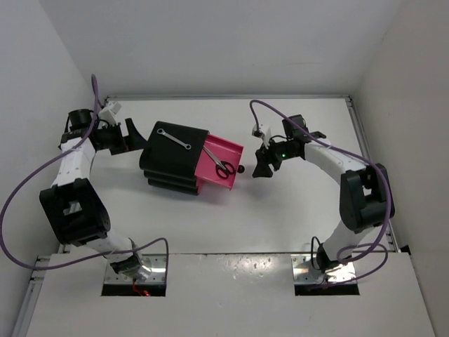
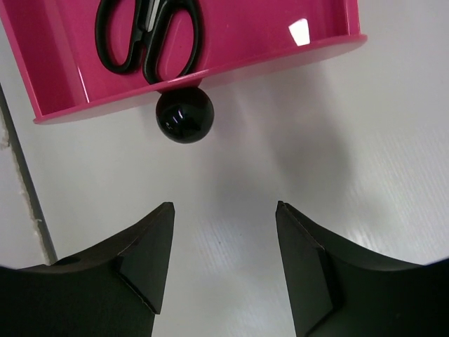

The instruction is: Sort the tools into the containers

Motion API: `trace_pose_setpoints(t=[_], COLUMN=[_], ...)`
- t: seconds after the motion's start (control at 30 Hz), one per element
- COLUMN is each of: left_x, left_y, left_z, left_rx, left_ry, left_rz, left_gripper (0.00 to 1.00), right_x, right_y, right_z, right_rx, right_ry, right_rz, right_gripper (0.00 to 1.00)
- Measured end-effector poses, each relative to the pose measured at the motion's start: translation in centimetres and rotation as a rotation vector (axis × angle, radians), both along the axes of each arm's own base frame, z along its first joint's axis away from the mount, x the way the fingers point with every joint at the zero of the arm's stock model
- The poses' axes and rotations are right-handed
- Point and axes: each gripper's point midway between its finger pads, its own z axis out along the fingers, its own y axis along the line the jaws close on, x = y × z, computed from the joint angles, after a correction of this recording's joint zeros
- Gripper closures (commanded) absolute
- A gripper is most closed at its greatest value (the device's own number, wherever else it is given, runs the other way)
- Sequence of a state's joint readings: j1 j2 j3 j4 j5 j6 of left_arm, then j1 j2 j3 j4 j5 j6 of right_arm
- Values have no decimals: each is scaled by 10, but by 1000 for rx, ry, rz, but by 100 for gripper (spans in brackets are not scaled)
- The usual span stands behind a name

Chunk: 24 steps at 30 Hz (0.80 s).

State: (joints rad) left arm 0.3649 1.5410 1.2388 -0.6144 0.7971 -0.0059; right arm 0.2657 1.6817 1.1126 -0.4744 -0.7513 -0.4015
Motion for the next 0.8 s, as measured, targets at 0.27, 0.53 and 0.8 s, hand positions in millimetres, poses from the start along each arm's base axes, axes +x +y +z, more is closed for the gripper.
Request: trace_pose_setpoints(t=[0.27, 0.53, 0.8], left_x=[-5, -5, -5], left_y=[-12, -16, -21], left_z=[-9, -10, -12], left_rx=[-16, -23, -30], left_ry=[26, 23, 28], left_rz=[-69, -93, -108], left_gripper=[4, 4, 4], right_x=[8, 2, -3], right_y=[12, 28, 59], right_z=[-1, 1, 3], right_rx=[29, 49, 44], right_ry=[-30, -44, -83], right_rz=[63, 116, 197], right_gripper=[39, 39, 39])
